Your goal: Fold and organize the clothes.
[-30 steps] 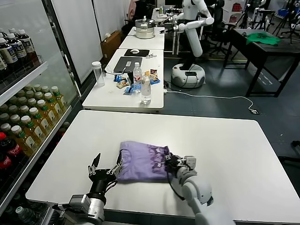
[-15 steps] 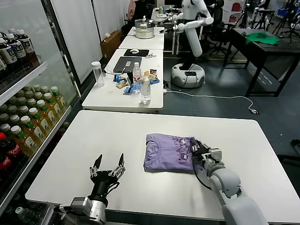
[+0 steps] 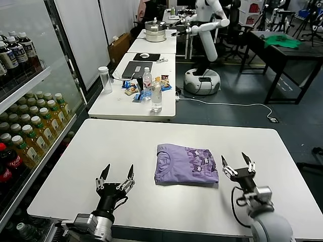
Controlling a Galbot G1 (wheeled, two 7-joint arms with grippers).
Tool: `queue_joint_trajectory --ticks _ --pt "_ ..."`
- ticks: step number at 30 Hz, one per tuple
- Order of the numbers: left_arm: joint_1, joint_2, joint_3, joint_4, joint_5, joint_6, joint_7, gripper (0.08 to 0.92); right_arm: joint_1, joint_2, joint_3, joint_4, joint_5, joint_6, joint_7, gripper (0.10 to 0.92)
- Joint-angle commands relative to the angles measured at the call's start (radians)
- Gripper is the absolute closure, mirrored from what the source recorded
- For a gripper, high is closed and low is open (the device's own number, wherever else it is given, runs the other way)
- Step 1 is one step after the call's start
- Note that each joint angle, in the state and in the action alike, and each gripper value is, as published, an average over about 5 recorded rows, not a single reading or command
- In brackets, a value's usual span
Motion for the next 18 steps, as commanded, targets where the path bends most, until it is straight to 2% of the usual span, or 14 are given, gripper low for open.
queue_joint_trajectory --ticks 1,18 --pt "-0.012 0.03 -0.012 0.013 0.012 -0.008 0.03 0.177 -0.273 0.04 0.134 0.202 -0.073 0.147 0.008 0.214" --pt "-0.024 0.041 -0.005 0.026 0.006 -0.013 0.029 0.177 -0.279 0.061 0.134 0.24 -0.08 0.118 0.027 0.203"
